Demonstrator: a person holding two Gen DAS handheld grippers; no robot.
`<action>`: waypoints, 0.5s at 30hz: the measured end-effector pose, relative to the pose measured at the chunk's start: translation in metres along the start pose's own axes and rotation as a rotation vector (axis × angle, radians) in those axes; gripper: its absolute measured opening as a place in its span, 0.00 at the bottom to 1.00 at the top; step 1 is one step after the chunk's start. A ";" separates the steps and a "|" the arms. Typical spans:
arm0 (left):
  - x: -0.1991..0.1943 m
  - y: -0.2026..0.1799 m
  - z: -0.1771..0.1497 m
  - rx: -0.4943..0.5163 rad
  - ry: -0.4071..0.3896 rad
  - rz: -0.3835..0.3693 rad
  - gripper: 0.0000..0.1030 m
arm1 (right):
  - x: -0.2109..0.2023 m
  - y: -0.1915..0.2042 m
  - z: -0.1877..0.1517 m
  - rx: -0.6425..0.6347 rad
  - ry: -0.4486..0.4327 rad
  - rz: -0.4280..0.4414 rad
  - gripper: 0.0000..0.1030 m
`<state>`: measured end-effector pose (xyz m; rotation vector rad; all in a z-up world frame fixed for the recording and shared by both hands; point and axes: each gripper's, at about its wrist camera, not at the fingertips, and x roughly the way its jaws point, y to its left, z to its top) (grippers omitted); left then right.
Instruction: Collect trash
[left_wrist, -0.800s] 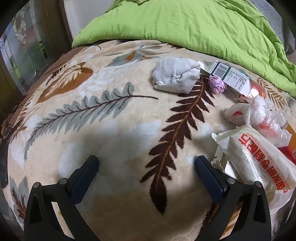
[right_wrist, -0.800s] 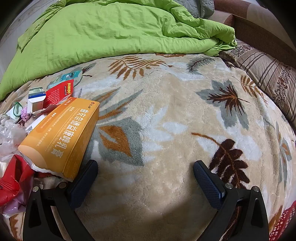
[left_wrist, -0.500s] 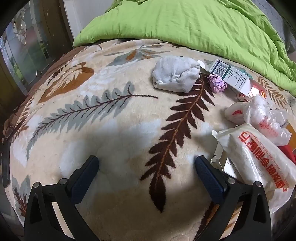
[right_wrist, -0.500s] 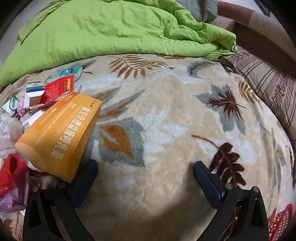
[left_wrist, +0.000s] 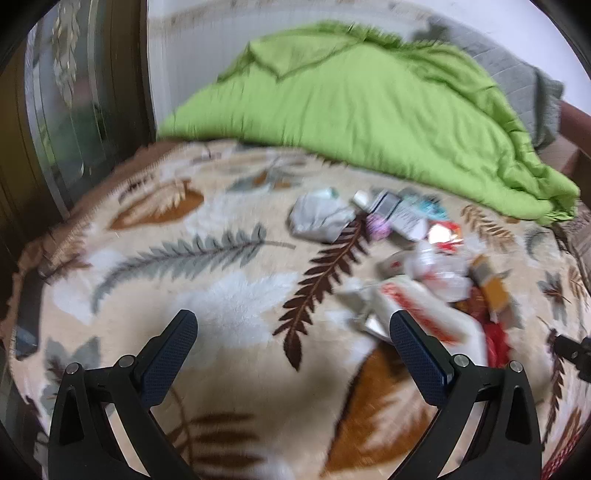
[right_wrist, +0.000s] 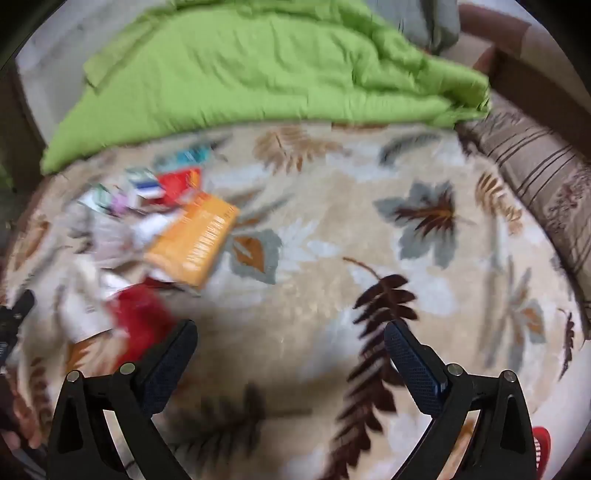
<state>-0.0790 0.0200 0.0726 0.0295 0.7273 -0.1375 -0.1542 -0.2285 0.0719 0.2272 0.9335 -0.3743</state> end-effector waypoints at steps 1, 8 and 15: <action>-0.013 -0.002 -0.001 0.010 -0.023 -0.011 1.00 | -0.018 0.001 -0.006 -0.003 -0.039 0.013 0.99; -0.105 -0.001 -0.034 0.096 -0.187 -0.054 1.00 | -0.092 0.013 -0.062 -0.043 -0.267 0.055 0.99; -0.146 -0.003 -0.083 0.137 -0.300 -0.004 1.00 | -0.123 0.011 -0.109 -0.035 -0.421 0.007 0.99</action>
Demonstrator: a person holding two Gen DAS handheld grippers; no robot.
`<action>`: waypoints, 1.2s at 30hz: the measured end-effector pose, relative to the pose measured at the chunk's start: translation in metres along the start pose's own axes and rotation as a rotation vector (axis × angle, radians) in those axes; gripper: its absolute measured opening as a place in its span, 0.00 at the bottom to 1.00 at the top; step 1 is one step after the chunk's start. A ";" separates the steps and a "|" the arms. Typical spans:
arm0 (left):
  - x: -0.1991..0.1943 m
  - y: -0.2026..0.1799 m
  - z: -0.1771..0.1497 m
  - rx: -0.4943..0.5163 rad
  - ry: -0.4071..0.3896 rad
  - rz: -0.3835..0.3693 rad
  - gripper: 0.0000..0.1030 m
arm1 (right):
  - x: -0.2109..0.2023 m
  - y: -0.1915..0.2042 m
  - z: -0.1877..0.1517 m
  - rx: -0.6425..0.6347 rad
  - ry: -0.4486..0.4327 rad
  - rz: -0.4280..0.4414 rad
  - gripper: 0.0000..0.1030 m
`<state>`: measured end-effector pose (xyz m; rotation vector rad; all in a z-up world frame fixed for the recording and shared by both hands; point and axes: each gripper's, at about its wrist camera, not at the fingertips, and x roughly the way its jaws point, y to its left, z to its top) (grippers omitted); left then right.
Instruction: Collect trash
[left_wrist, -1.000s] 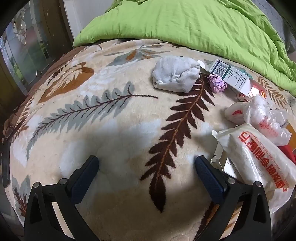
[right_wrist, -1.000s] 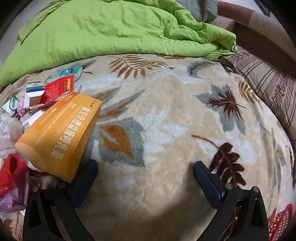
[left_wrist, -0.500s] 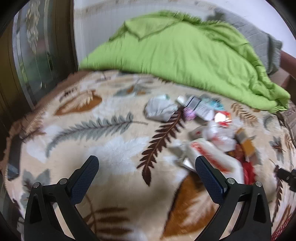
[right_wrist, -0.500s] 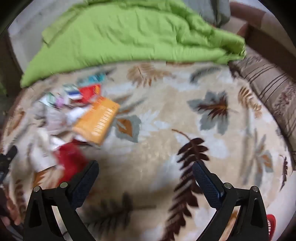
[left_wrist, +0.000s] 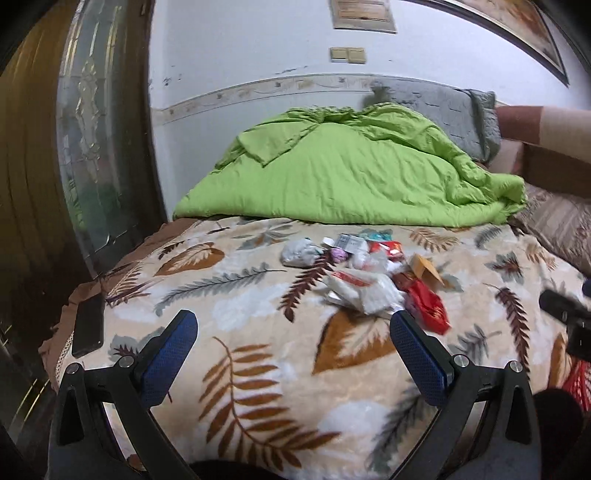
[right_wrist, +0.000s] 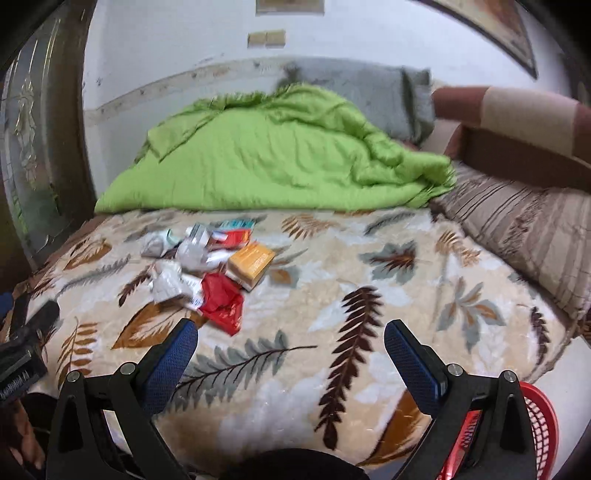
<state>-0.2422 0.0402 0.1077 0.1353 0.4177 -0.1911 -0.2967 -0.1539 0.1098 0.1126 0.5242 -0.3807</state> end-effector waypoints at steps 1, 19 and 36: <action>-0.004 -0.003 -0.001 0.011 -0.016 -0.001 1.00 | -0.006 0.000 -0.001 -0.005 -0.025 -0.020 0.99; 0.013 -0.002 -0.008 -0.006 0.047 0.005 1.00 | 0.000 0.007 -0.014 -0.058 0.018 -0.058 0.99; 0.016 0.000 -0.008 -0.010 0.058 0.005 1.00 | 0.004 0.005 -0.014 -0.054 0.036 -0.061 0.99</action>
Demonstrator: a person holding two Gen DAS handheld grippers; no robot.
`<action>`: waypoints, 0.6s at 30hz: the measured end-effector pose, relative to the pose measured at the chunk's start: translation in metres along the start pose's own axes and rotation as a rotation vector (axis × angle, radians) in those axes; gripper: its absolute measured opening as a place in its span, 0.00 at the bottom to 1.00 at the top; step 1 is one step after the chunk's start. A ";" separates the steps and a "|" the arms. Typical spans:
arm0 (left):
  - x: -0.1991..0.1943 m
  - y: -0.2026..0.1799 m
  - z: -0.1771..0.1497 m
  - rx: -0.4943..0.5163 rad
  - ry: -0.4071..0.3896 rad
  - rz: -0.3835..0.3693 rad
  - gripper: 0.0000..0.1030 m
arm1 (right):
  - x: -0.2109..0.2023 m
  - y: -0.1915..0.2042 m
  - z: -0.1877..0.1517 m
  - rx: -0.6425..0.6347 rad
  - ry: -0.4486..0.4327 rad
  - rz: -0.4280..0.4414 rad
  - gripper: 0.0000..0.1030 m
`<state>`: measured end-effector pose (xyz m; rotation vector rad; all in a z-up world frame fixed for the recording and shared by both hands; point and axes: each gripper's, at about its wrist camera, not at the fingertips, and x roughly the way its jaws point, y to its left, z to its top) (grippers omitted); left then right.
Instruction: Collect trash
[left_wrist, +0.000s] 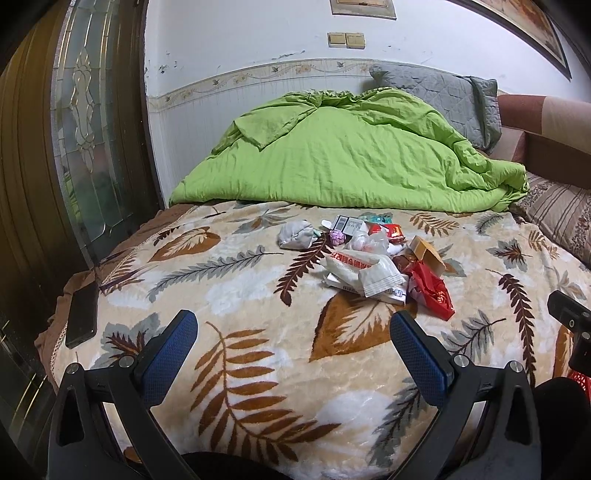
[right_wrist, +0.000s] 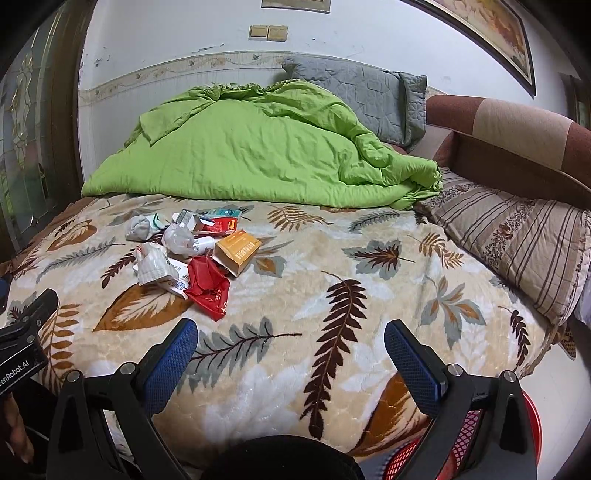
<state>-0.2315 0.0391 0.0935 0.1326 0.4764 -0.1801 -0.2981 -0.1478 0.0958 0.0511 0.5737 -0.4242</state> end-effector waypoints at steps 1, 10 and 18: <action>0.000 0.000 0.000 0.000 0.000 0.000 1.00 | 0.000 0.001 0.000 0.000 -0.001 0.000 0.99; 0.000 0.001 0.000 0.000 0.000 0.000 1.00 | 0.000 0.000 0.000 -0.001 0.000 0.000 0.99; 0.001 0.001 0.000 0.001 0.003 -0.001 1.00 | 0.000 0.000 0.000 0.002 0.004 0.002 0.99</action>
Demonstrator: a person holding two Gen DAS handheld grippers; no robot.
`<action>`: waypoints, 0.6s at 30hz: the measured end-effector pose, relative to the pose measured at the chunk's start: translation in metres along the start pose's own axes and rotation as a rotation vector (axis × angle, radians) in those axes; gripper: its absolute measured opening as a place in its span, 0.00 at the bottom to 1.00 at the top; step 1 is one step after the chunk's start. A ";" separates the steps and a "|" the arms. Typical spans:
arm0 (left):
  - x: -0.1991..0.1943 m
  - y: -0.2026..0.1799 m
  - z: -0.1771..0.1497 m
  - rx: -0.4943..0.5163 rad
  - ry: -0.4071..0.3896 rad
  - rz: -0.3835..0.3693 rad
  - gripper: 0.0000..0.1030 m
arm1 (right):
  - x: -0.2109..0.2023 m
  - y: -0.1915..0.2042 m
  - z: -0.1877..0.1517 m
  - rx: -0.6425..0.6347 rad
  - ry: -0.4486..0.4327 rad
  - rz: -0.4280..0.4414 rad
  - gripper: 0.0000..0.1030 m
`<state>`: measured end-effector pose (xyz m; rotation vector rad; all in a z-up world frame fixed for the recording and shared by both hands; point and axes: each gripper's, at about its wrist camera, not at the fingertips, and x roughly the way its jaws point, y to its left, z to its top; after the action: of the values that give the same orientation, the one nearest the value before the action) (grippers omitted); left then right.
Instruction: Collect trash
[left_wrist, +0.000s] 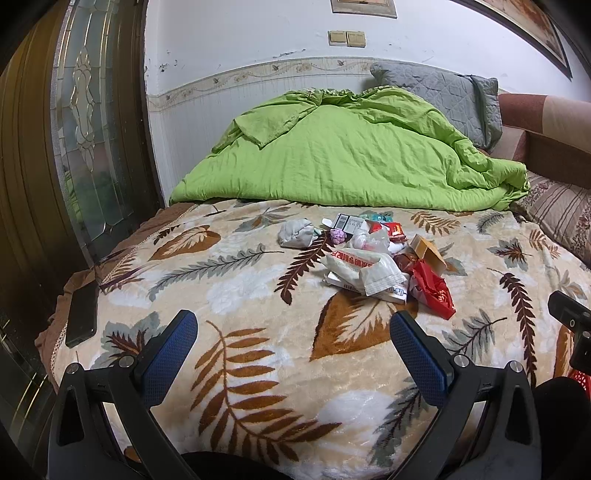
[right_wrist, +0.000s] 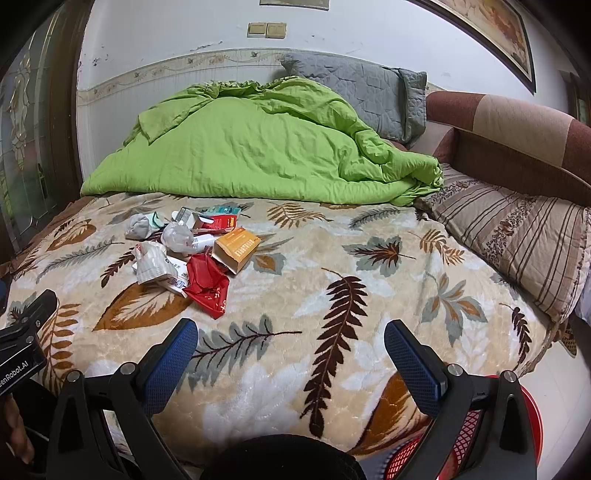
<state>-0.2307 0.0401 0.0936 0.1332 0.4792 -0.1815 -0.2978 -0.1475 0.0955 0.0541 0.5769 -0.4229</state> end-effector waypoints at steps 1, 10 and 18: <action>0.000 -0.001 0.000 -0.001 -0.001 0.002 1.00 | 0.001 0.000 -0.001 0.003 0.002 0.002 0.99; 0.016 0.002 -0.002 -0.019 0.083 -0.044 1.00 | 0.019 -0.008 0.000 0.052 0.104 0.101 0.96; 0.066 0.002 0.026 -0.133 0.270 -0.192 1.00 | 0.043 -0.006 0.016 0.091 0.180 0.250 0.82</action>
<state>-0.1612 0.0285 0.0857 -0.0198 0.7724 -0.3212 -0.2592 -0.1723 0.0864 0.2512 0.7177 -0.2015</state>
